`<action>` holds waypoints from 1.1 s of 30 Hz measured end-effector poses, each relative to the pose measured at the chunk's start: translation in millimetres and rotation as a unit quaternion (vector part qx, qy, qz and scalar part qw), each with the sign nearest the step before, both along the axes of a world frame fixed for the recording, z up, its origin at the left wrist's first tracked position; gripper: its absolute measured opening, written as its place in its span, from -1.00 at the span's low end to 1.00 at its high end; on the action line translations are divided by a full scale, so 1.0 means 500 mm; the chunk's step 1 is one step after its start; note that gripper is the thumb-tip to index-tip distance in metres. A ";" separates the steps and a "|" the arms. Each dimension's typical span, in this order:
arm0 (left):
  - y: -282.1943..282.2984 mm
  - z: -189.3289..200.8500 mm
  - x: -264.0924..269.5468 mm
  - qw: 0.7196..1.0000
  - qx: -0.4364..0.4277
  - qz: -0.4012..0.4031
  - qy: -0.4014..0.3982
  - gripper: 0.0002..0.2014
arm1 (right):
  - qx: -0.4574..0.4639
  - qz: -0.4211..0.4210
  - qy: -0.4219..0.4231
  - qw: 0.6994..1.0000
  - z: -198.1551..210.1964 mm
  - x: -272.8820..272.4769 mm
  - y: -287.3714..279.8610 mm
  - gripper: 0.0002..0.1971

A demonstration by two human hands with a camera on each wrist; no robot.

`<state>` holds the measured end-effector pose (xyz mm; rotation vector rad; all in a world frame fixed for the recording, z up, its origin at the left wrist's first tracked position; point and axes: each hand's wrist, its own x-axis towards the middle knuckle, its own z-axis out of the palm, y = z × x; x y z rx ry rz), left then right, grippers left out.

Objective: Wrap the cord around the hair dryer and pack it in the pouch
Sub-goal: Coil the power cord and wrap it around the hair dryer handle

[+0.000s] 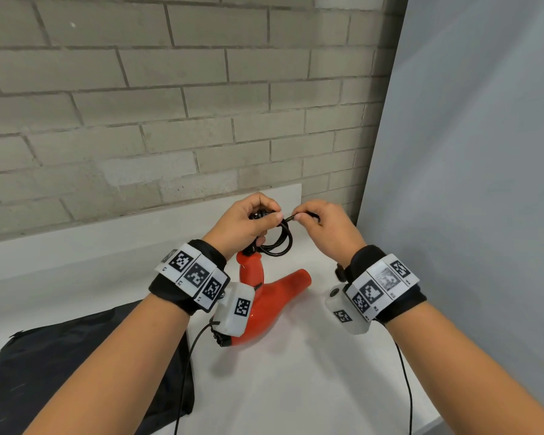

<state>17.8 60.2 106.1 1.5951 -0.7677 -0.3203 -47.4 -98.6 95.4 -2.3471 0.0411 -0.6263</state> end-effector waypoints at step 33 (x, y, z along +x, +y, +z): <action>-0.007 0.013 -0.017 0.978 -0.124 0.048 0.160 -0.82 | 0.067 -0.111 0.067 0.989 -0.133 -0.006 -0.078 -0.82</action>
